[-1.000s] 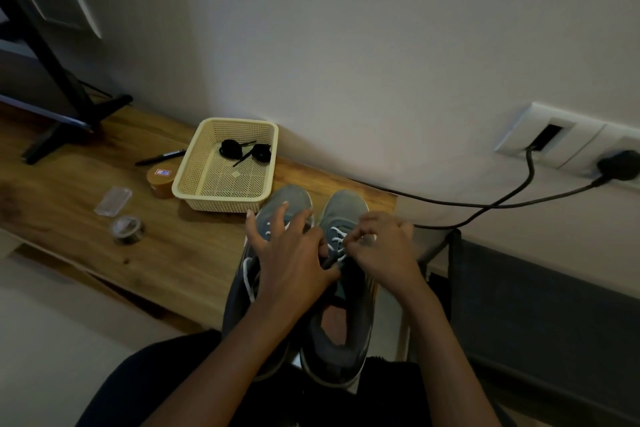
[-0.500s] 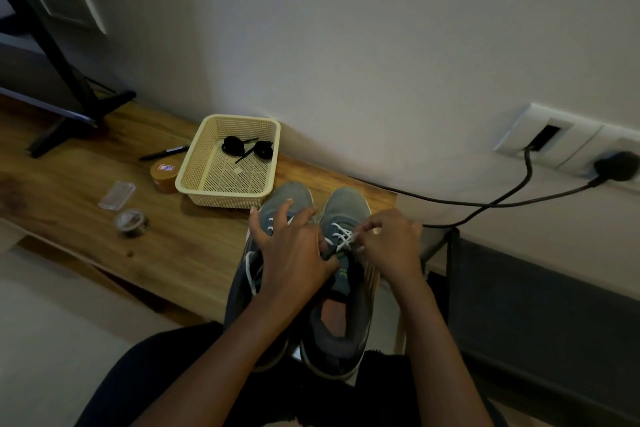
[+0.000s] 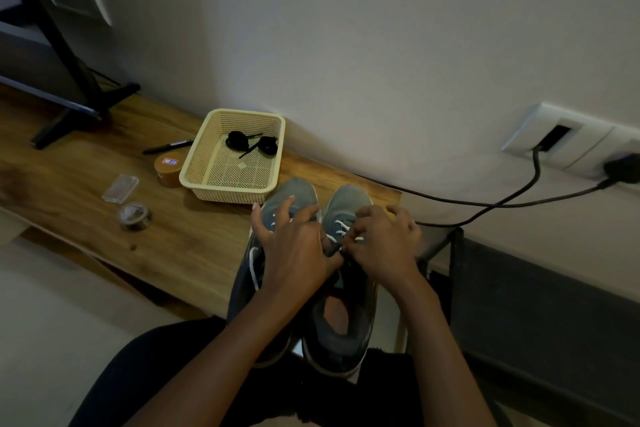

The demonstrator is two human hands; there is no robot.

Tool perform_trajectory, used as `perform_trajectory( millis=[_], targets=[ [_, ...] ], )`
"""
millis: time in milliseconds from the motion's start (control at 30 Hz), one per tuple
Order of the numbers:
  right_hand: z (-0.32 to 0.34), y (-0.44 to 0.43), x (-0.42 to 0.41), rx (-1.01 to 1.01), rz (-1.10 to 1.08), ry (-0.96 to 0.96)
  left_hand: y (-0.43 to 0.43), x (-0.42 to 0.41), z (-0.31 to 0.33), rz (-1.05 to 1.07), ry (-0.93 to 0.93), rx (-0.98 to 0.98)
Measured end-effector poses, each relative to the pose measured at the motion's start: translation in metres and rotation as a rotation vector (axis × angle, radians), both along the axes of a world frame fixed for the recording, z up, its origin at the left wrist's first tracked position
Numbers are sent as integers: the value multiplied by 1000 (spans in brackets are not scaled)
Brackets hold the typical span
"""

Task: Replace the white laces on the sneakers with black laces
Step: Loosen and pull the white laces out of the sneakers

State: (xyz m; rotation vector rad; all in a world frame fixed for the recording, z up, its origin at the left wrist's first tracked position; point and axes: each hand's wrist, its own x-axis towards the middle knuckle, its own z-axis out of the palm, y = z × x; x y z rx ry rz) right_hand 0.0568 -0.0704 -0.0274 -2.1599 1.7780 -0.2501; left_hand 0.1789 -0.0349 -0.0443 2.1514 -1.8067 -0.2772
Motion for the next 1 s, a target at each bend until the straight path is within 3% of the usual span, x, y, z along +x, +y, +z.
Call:
perform_trajectory(
  millis=[233,367,500,700,900,1000],
  targets=[
    [2,-5,-9,-146,-248,-119,1,0,4,3,21,25],
    [4,-4,-5,-134,-152,-143,2,0,4,2,25,15],
    [2,-1,0,-54,13,-18,2,1,3,-4,18,1],
    [-1,-1,-2,-87,48,26,1,0,3,1,16,12],
    [-1,-4,-10,-227,-199,-50,2,0,5,3,48,30],
    [1,-4,-6,-199,-180,-113,1,0,4,6,36,30]
  ],
)
